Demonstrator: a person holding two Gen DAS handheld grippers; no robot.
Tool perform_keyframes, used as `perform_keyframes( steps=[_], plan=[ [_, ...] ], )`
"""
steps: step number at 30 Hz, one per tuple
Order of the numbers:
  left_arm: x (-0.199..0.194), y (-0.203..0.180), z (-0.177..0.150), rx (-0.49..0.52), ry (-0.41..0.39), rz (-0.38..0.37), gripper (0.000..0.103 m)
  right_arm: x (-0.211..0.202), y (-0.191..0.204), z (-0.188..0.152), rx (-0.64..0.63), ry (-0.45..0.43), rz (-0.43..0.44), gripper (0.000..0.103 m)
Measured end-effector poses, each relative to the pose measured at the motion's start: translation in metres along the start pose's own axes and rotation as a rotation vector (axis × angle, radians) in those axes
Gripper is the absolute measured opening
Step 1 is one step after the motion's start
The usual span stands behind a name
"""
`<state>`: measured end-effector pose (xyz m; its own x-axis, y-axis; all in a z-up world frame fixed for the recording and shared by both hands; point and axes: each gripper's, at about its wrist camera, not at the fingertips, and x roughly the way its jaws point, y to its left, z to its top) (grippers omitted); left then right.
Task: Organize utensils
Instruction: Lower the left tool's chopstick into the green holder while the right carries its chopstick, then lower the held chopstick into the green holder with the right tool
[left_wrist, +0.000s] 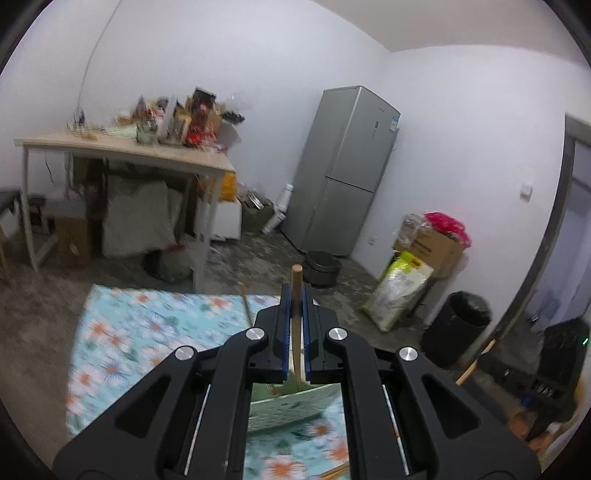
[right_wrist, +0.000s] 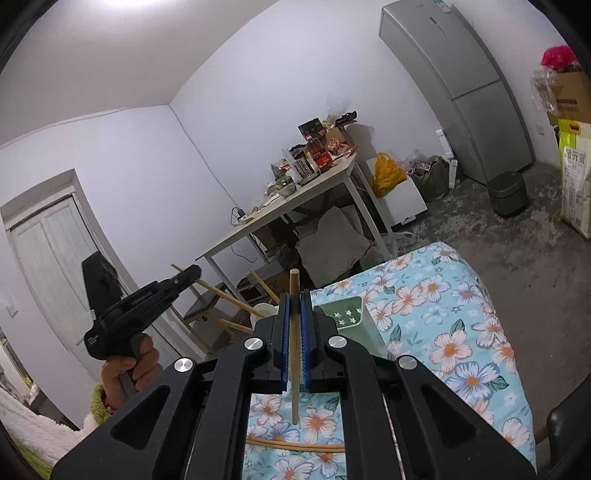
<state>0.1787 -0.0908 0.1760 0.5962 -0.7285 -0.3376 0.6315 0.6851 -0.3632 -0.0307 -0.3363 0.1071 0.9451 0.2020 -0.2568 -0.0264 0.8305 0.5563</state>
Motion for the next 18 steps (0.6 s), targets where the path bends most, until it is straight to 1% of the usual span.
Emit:
perform_keyframes(
  steps=[2, 3, 4, 5, 6, 8, 10, 14, 18],
  plan=[
    [0.007, 0.004, -0.005, -0.045, 0.016, -0.024, 0.007, 0.001, -0.004, 0.000, 0.008, 0.005, 0.001, 0.006],
    [0.010, 0.007, -0.007, -0.065, 0.018, -0.034, 0.017, 0.001, -0.005, 0.000, 0.009, 0.007, 0.004, 0.006],
    [0.010, 0.011, -0.010, -0.088, 0.019, -0.047, 0.030, 0.002, -0.005, 0.002, 0.003, 0.007, 0.006, 0.006],
    [0.010, 0.014, -0.011, -0.103, 0.014, -0.052, 0.035, 0.002, -0.004, 0.003, -0.006, 0.006, 0.008, 0.006],
    [0.007, 0.017, -0.012, -0.123, -0.001, -0.060, 0.044, 0.003, -0.003, 0.005, -0.015, 0.006, 0.010, 0.006],
    [-0.001, 0.020, -0.013, -0.140, -0.030, -0.068, 0.049, 0.005, 0.003, 0.012, -0.051, 0.002, 0.017, 0.006],
    [-0.010, 0.023, -0.014, -0.157, -0.056, -0.054, 0.057, 0.008, 0.010, 0.018, -0.088, -0.004, 0.025, 0.006],
    [-0.033, 0.039, -0.023, -0.206, -0.094, -0.024, 0.063, 0.009, 0.040, 0.037, -0.200, -0.047, 0.043, 0.006],
    [-0.054, 0.059, -0.037, -0.237, -0.099, 0.034, 0.067, 0.005, 0.082, 0.057, -0.352, -0.128, 0.058, 0.006]
  ],
)
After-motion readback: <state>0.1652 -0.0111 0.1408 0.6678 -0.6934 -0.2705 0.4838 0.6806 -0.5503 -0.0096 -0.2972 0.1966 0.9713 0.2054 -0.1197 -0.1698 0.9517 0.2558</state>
